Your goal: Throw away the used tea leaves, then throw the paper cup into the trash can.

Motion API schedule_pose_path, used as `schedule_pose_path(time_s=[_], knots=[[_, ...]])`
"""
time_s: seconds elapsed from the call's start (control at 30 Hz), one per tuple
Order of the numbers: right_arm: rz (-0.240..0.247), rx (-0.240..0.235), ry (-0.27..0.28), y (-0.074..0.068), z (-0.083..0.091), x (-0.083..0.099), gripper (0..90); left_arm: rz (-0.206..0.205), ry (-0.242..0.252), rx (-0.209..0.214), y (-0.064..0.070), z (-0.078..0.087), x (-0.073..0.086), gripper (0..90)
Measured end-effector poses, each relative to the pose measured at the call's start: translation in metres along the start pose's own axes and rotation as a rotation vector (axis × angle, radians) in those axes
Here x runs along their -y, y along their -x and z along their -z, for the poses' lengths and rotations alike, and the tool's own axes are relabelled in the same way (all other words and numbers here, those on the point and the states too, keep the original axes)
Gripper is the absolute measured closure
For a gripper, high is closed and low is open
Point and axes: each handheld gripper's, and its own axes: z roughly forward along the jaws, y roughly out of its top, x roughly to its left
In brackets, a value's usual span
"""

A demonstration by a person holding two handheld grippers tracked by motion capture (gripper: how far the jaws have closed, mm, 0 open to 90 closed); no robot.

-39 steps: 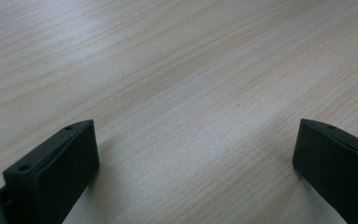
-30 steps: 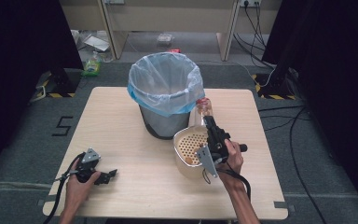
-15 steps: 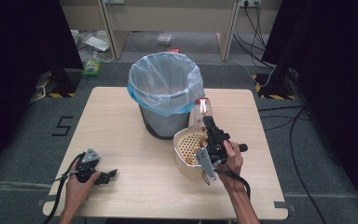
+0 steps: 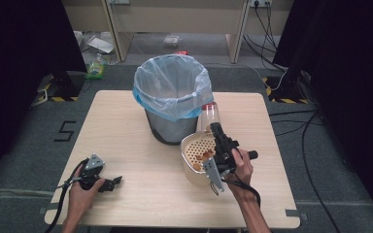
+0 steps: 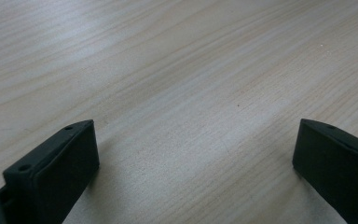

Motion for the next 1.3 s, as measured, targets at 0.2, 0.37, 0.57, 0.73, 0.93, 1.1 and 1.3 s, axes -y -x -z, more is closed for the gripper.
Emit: schedule_pose_path(time_s=[0.2, 0.37, 0.57, 0.73, 0.93, 1.1, 1.3], knots=[[-0.026, 0.011, -0.019, 0.004, -0.002, 0.001, 88.1, 0.0, 0.0, 0.0, 0.0, 0.0, 0.0, 0.0], [-0.091, -0.025, -0.048, 0.009, -0.006, 0.002, 88.0, 0.001, 0.002, 0.0, 0.0, 0.0, 0.0, 0.0], [-0.372, -0.111, -0.139, 0.025, -0.015, 0.017, 88.0, 0.001, 0.001, -0.001, 0.0, 0.0, 0.0, 0.0], [-0.655, -0.194, -0.215, 0.046, -0.026, 0.041, 87.9, 0.001, 0.0, 0.0, 0.0, 0.0, 0.0, 0.0], [-0.756, -0.192, -0.241, 0.077, -0.037, 0.058, 87.8, 0.001, 0.001, -0.001, 0.0, 0.0, 0.0, 0.0], [-0.783, -0.198, -0.248, 0.098, -0.051, 0.061, 87.8, 0.0, -0.001, 0.0, 0.0, 0.0, 0.0, 0.0], [-0.821, -0.214, -0.237, 0.119, -0.069, 0.057, 87.8, 0.0, -0.001, 0.0, 0.0, 0.0, 0.0, 0.0]])
